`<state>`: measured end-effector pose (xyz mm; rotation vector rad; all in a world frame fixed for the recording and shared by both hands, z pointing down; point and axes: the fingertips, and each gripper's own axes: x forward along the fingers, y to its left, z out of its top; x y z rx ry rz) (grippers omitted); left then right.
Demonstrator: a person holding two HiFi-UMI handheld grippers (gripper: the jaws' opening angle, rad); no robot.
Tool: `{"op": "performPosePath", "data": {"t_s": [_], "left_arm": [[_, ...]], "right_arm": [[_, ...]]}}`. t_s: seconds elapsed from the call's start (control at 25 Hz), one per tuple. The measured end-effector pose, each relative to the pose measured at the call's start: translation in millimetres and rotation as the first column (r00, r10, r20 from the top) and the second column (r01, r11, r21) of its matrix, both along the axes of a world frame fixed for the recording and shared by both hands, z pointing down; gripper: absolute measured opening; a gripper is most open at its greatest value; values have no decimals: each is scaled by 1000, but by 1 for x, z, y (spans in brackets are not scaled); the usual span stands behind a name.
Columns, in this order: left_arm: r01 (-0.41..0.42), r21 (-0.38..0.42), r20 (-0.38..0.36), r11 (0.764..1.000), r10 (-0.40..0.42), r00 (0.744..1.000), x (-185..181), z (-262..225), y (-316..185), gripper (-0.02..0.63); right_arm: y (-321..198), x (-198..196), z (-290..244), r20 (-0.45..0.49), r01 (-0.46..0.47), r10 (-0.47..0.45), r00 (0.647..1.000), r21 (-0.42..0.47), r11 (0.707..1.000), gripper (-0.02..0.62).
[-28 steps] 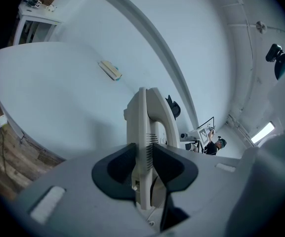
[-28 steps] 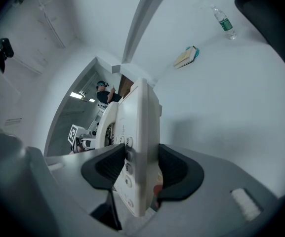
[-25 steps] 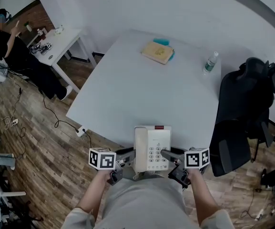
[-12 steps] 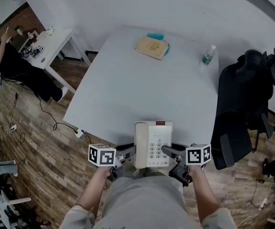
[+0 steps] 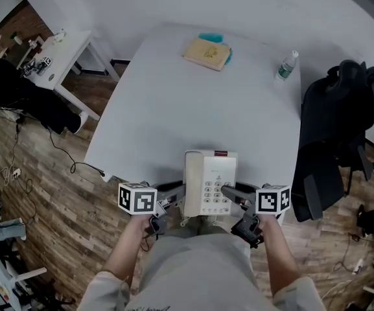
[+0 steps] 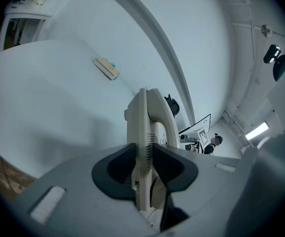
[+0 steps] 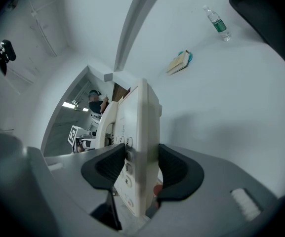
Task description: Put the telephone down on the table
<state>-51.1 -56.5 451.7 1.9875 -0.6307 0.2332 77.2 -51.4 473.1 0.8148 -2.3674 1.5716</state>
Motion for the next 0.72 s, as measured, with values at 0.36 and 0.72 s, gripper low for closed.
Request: {"op": "performPosePath", "data": {"t_s": [0.36, 0.72], "left_arm": [[-11, -2, -21, 1000, 11, 1000, -7, 4, -32, 123], [-24, -9, -29, 1000, 23, 999, -8, 12, -73, 123]], "right_arm": [[-32, -5, 1, -29, -19, 20, 999, 13, 1000, 221], [-69, -6, 9, -31, -40, 40, 999, 3, 999, 219]]}}
